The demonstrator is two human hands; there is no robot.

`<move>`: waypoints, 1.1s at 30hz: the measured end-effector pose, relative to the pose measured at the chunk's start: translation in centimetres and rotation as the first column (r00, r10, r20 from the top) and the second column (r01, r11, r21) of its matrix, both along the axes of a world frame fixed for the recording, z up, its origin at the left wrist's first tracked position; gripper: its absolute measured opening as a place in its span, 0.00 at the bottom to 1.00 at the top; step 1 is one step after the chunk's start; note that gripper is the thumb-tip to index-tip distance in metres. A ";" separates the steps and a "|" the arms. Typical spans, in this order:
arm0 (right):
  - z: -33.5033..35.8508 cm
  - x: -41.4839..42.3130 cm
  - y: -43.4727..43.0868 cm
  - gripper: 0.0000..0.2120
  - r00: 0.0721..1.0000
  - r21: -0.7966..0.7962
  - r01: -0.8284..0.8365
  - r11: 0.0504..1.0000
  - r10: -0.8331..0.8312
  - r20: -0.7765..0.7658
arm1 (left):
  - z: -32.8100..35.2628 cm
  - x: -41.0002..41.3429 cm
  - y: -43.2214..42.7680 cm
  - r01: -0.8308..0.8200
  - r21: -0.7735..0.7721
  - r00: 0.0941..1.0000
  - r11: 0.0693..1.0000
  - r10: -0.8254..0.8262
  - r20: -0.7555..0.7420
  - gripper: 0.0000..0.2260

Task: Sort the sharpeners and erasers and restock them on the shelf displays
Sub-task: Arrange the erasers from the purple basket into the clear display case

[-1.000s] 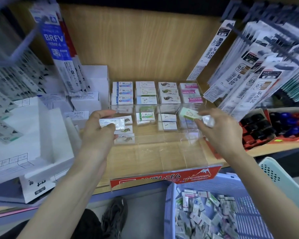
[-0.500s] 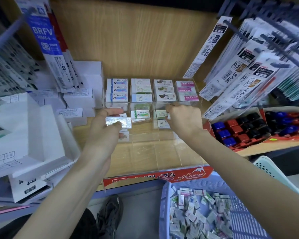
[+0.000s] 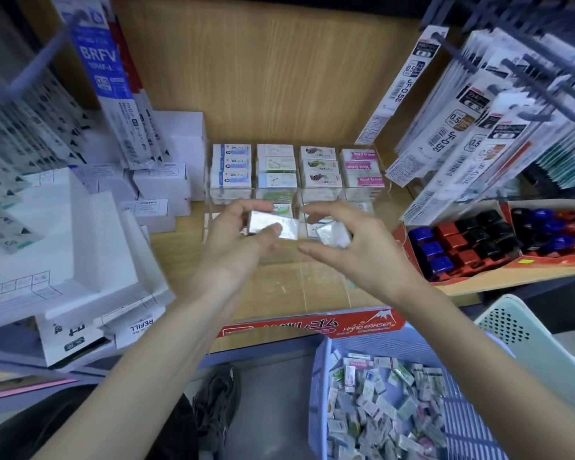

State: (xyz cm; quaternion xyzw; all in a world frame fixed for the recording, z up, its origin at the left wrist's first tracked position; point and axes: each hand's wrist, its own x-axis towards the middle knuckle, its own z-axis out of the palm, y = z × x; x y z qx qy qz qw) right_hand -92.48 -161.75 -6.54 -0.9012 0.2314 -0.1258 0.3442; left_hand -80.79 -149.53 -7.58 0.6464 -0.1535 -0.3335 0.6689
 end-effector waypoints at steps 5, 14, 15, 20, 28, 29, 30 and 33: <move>-1.3 0.3 0.7 0.16 0.978 -0.399 0.091 0.912 -0.006 0.209 | 0.4 -0.2 -0.2 0.071 -0.070 0.993 0.995 -0.077 -0.089 0.14; -1.8 -0.8 0.2 0.13 0.973 -0.357 0.128 0.926 -0.047 0.226 | 0.4 -0.2 -0.7 0.042 -0.004 0.995 0.999 -0.043 -0.092 0.06; -1.4 -0.9 0.4 0.10 0.968 -0.180 0.142 0.973 -0.099 0.229 | 0.5 -0.4 -0.8 0.057 0.007 0.998 0.998 -0.057 -0.024 0.06; -1.0 -1.4 -0.1 0.05 0.955 0.067 0.110 0.992 -0.124 0.270 | 0.6 -0.8 -1.1 0.156 0.013 0.986 0.988 -0.157 0.050 0.09; -1.1 -2.4 -0.3 0.16 0.981 0.154 0.003 0.988 -0.033 0.193 | 0.0 -0.9 -1.8 0.176 0.149 0.982 0.973 -0.185 0.049 0.10; -1.1 -2.6 -0.8 0.18 0.988 0.099 -0.023 0.995 0.007 0.155 | -0.1 -0.9 -1.8 0.222 0.161 0.969 0.962 -0.236 0.070 0.11; -1.2 -2.7 -1.1 0.18 0.993 0.026 -0.053 0.998 0.050 0.106 | -0.2 -1.0 -1.7 0.269 0.171 0.954 0.948 -0.287 0.088 0.13; -1.4 -2.9 -1.5 0.17 0.994 -0.100 -0.103 0.990 0.106 0.022 | -0.2 -1.2 -1.7 0.343 0.224 0.918 0.912 -0.376 0.126 0.18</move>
